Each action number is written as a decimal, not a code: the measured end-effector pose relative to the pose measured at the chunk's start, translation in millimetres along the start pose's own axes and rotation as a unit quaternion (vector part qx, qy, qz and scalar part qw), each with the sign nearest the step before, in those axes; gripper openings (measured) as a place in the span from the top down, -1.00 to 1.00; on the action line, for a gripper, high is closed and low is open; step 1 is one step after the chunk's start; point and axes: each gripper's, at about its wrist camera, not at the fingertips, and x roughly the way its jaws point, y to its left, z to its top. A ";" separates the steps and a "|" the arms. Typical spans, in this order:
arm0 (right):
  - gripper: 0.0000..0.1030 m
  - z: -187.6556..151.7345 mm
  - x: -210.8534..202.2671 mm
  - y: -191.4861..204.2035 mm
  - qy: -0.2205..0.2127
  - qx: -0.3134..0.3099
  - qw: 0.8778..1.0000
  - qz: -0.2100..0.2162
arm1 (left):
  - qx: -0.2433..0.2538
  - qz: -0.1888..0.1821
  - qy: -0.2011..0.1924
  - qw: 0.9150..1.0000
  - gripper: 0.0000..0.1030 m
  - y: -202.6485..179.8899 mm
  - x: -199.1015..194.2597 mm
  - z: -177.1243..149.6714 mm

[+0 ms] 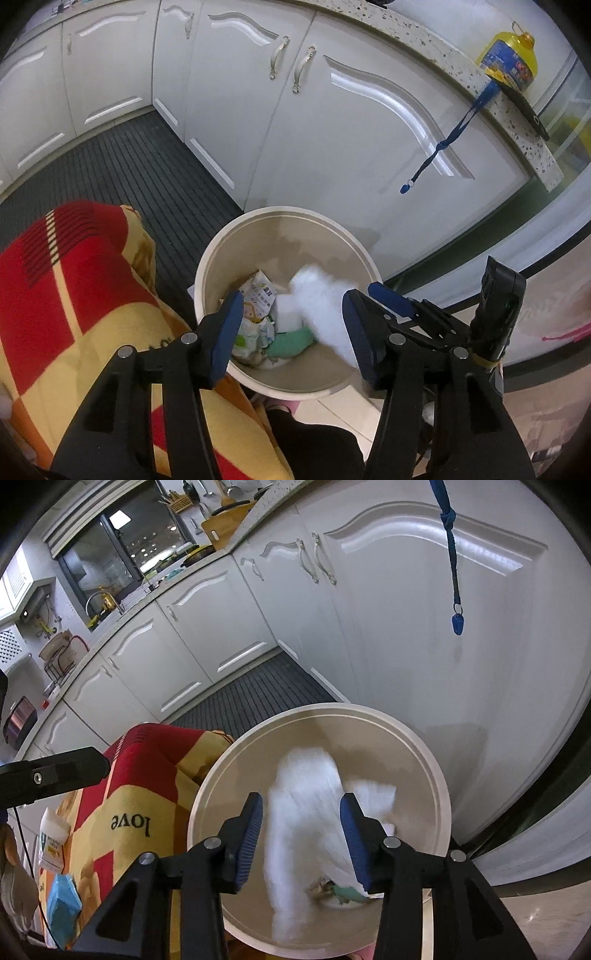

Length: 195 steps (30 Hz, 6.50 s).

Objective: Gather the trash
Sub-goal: 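Carry packet and tissue over the beige bucket and open both tools, then move both open tools back over the table, then lower both tools toward the white medicine box and blue wet-wipe pack, then grasp the white medicine box with the left tool while the right tool grasps the blue wet-wipe pack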

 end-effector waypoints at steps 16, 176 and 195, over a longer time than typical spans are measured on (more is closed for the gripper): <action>0.10 -4.9 -7.8 23.4 0.002 -0.014 1.000 0.011 | 0.023 0.038 -0.042 0.998 -0.05 7.0 -68.0 -26.4; -0.91 -141.2 29.0 372.7 0.168 -0.285 0.926 0.184 | -0.259 0.110 -0.017 0.960 -0.16 219.2 -198.2 -298.9; -0.26 -133.2 8.5 327.3 0.131 -0.267 0.932 0.208 | -0.213 0.118 -0.047 0.969 0.06 206.5 -202.9 -292.3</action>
